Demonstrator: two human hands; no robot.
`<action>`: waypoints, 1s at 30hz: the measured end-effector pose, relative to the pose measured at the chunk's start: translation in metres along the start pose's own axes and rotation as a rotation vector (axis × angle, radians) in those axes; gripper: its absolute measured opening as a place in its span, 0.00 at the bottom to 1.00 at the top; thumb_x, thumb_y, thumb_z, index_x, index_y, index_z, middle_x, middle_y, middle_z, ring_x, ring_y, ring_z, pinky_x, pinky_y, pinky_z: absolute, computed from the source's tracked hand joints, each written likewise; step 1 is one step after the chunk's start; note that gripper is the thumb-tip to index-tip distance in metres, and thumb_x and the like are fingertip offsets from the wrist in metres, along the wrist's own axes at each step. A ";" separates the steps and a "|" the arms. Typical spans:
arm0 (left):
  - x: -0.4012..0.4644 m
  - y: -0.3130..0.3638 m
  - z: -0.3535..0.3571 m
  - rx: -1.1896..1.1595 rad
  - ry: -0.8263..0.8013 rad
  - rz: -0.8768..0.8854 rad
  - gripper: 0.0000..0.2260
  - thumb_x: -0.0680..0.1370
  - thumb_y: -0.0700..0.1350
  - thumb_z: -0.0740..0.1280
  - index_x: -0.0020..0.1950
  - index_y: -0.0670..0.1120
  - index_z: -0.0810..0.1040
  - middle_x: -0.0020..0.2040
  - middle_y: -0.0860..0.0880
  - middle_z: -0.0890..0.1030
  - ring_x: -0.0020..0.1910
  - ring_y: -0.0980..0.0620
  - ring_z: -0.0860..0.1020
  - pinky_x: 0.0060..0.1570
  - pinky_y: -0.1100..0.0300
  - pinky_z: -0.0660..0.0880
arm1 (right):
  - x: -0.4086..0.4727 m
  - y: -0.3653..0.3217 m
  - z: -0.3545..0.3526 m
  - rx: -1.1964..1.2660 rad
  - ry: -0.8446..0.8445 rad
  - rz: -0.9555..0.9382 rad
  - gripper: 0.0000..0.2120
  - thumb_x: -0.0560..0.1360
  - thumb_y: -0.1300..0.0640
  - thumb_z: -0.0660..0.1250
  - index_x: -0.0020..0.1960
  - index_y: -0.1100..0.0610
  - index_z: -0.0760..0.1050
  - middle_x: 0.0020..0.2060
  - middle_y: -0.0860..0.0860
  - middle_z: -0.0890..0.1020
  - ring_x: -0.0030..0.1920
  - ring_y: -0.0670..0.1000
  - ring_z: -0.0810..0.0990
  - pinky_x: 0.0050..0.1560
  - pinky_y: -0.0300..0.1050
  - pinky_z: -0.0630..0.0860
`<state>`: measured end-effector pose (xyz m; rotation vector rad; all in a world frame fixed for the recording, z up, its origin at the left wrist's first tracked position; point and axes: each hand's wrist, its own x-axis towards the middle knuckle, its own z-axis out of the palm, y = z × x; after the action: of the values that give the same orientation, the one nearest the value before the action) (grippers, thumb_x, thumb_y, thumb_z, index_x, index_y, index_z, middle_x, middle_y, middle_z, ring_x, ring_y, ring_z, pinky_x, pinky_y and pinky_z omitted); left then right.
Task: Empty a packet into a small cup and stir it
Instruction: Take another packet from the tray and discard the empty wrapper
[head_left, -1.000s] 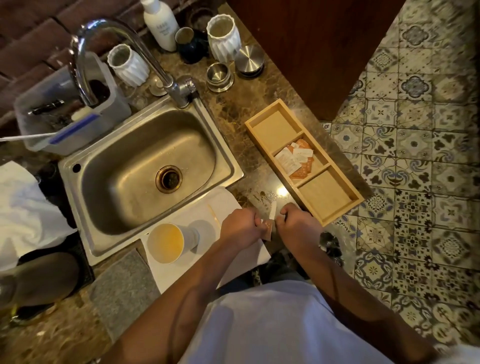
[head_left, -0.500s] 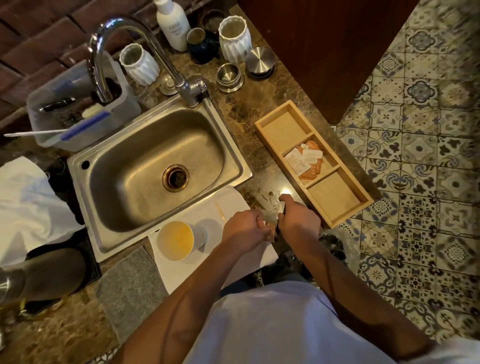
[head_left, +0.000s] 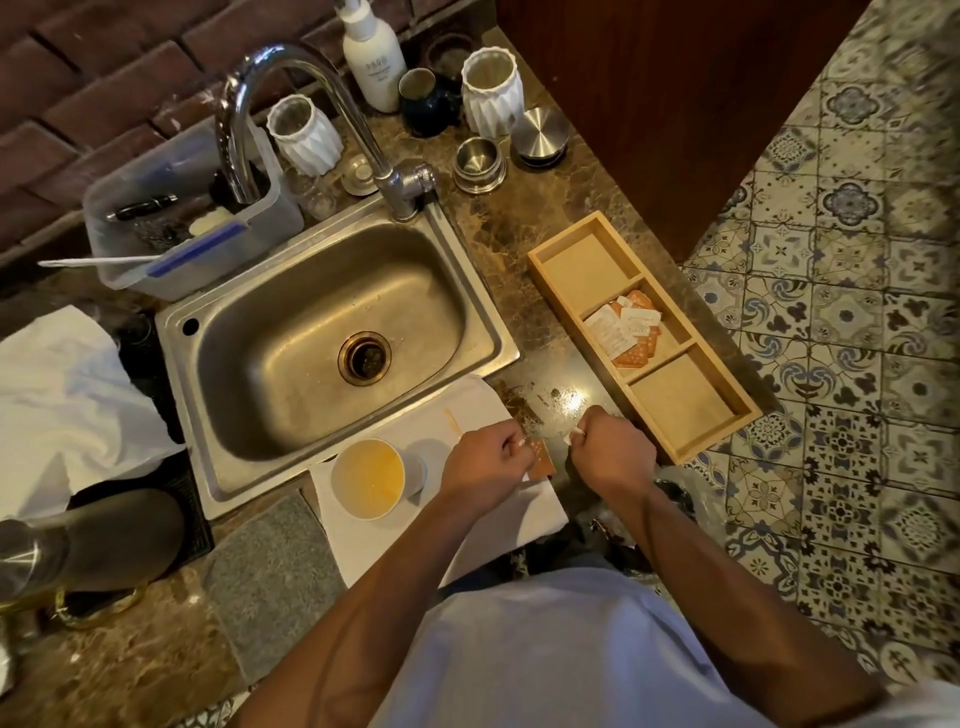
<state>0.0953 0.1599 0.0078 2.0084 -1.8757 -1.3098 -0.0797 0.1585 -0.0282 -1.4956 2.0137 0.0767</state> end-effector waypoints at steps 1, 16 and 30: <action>-0.001 -0.001 -0.001 -0.005 0.004 0.008 0.10 0.76 0.48 0.66 0.37 0.46 0.74 0.30 0.53 0.72 0.32 0.53 0.71 0.35 0.54 0.67 | -0.001 0.001 0.000 0.022 -0.011 -0.003 0.10 0.79 0.50 0.61 0.57 0.54 0.75 0.47 0.52 0.84 0.48 0.56 0.83 0.42 0.47 0.76; -0.018 0.001 -0.003 -0.161 0.015 0.066 0.09 0.80 0.49 0.67 0.43 0.48 0.82 0.33 0.53 0.79 0.35 0.51 0.78 0.39 0.53 0.74 | -0.031 0.023 -0.035 0.816 -0.188 -0.031 0.04 0.79 0.58 0.69 0.50 0.58 0.76 0.31 0.52 0.86 0.23 0.45 0.75 0.28 0.41 0.72; -0.051 -0.004 -0.020 -0.424 -0.024 0.097 0.07 0.79 0.41 0.70 0.46 0.37 0.81 0.30 0.46 0.79 0.29 0.52 0.77 0.36 0.57 0.75 | -0.088 0.000 -0.041 1.163 -0.197 -0.049 0.02 0.80 0.68 0.63 0.49 0.65 0.74 0.39 0.68 0.84 0.29 0.58 0.80 0.26 0.46 0.76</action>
<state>0.1177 0.1947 0.0439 1.6733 -1.5183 -1.5509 -0.0833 0.2164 0.0497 -0.7186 1.3860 -0.7948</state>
